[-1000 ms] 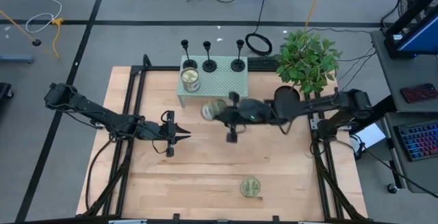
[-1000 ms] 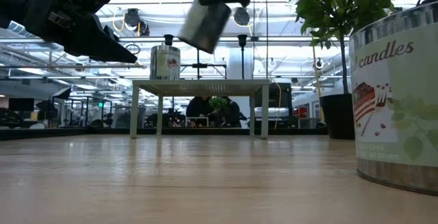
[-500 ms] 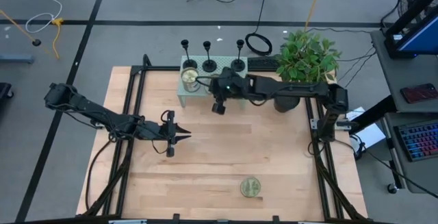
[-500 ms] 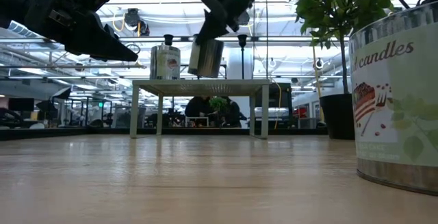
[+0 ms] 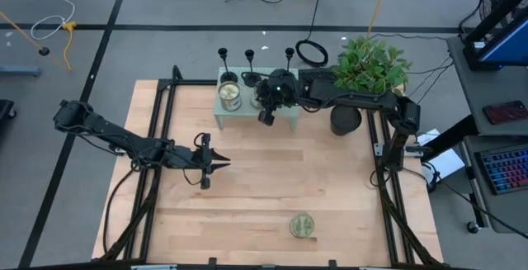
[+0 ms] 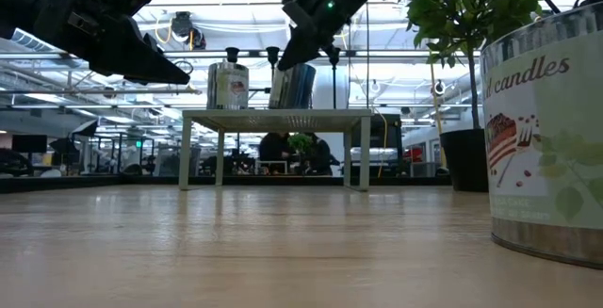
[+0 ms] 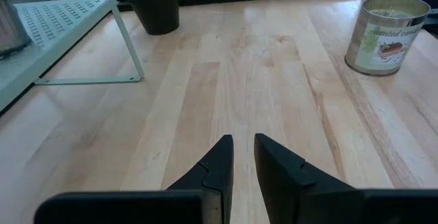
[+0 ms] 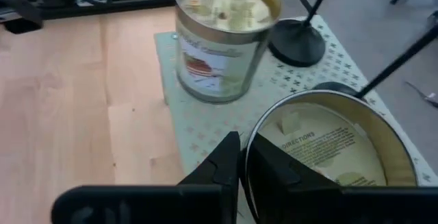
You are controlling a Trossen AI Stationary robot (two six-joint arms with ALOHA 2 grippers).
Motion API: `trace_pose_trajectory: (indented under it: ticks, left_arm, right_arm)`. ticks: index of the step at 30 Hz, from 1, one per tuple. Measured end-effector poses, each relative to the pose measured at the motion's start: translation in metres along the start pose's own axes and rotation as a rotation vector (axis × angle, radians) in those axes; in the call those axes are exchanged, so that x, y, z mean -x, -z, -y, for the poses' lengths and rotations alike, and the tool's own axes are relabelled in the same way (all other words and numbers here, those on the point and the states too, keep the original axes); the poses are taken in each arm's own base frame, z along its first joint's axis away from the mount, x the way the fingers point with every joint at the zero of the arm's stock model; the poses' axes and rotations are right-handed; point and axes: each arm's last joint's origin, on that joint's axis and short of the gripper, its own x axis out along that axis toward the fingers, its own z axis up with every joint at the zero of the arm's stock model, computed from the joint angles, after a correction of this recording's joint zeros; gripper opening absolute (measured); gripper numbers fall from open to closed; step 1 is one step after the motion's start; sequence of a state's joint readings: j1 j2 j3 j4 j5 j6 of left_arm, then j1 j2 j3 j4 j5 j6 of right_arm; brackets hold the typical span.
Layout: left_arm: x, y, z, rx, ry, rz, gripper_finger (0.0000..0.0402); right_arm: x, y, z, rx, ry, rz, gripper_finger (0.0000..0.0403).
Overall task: Pick & Place candle stick holders
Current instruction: Put the top green scented candle on the shelf
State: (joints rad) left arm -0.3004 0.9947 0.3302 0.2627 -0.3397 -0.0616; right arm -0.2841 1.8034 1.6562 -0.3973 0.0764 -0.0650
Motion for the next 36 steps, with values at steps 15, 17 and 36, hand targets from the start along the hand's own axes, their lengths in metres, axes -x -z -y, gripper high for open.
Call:
trace_pose_trajectory:
  ticks: [15, 17, 36]
  left_arm:
    - [0.000, 0.000, 0.000, 0.000, 0.001, 0.000, 0.0067]
    - [0.000, 0.000, 0.000, 0.000, 0.001, 0.000, 0.0067]
    - [0.000, 0.000, 0.000, 0.021, 0.001, -0.004, 0.0067]
  right_arm:
    - [0.001, -0.004, -0.001, 0.011, -0.003, 0.037, 0.0093]
    - [0.004, -0.005, -0.003, 0.023, -0.007, 0.043, 0.0101]
    - [0.067, -0.004, -0.028, -0.044, 0.030, -0.052, 0.0145]
